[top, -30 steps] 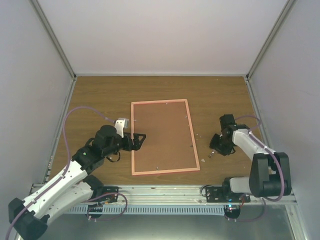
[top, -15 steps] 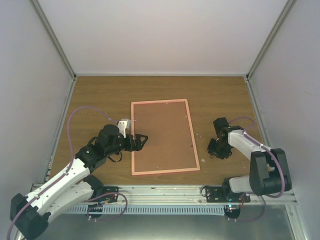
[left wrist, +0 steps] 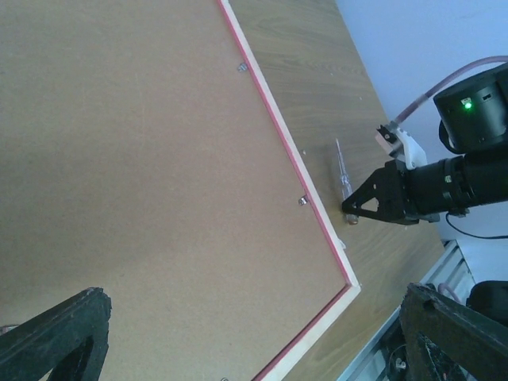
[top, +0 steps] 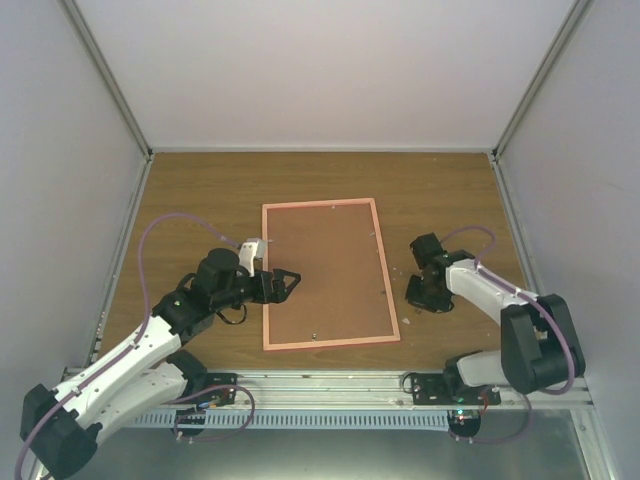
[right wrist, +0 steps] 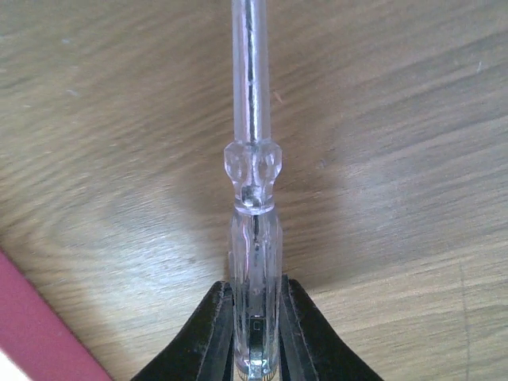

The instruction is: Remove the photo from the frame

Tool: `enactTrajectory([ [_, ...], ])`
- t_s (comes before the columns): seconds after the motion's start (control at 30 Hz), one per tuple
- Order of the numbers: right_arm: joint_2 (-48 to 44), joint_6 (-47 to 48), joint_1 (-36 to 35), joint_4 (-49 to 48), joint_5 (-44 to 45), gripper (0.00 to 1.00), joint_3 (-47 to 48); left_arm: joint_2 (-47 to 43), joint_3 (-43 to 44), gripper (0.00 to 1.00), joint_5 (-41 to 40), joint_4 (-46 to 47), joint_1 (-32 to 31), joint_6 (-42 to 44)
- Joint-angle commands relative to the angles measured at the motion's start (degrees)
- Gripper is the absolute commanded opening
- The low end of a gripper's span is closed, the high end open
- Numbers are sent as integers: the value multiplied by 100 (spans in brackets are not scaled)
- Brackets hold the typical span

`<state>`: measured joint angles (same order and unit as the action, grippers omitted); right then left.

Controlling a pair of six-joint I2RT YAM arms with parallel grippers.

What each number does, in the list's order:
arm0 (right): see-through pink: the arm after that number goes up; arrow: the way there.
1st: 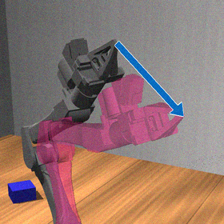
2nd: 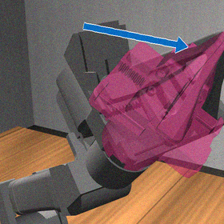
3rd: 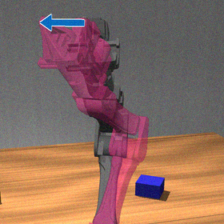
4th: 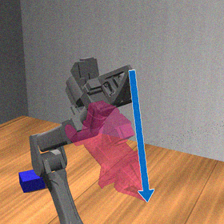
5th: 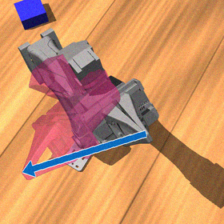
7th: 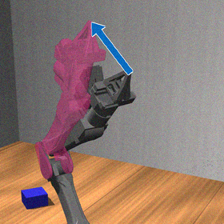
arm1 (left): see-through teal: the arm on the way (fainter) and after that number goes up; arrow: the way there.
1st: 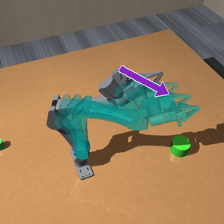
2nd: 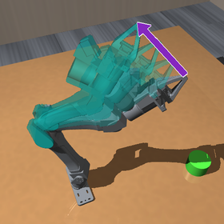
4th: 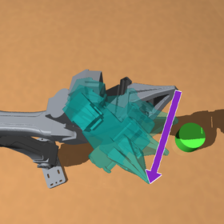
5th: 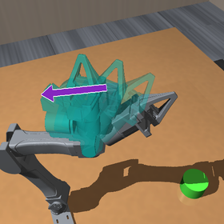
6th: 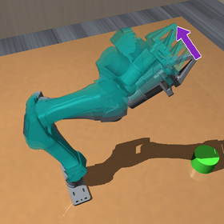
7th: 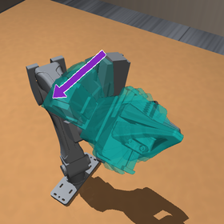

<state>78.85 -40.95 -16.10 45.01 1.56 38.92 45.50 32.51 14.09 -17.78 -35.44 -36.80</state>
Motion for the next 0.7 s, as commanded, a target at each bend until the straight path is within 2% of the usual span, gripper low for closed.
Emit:
enactTrajectory([
  [0.0,-369,113,-288,-6,447,1,264,34,8,99,190,396,46,-78],
  [0.1,-650,262,-589,150,742,1,585,38,11,99,259,456,46,-142],
  [0.23,-1082,750,-1034,8,611,1,947,52,66,99,484,596,47,-143],
  [0.5,-1592,1609,-1989,-1505,-427,1,768,164,-147,99,1239,1485,46,-478],
  [0.67,-1706,2045,-2475,-2507,-1186,1,630,206,-263,99,1333,1904,46,-640],
])
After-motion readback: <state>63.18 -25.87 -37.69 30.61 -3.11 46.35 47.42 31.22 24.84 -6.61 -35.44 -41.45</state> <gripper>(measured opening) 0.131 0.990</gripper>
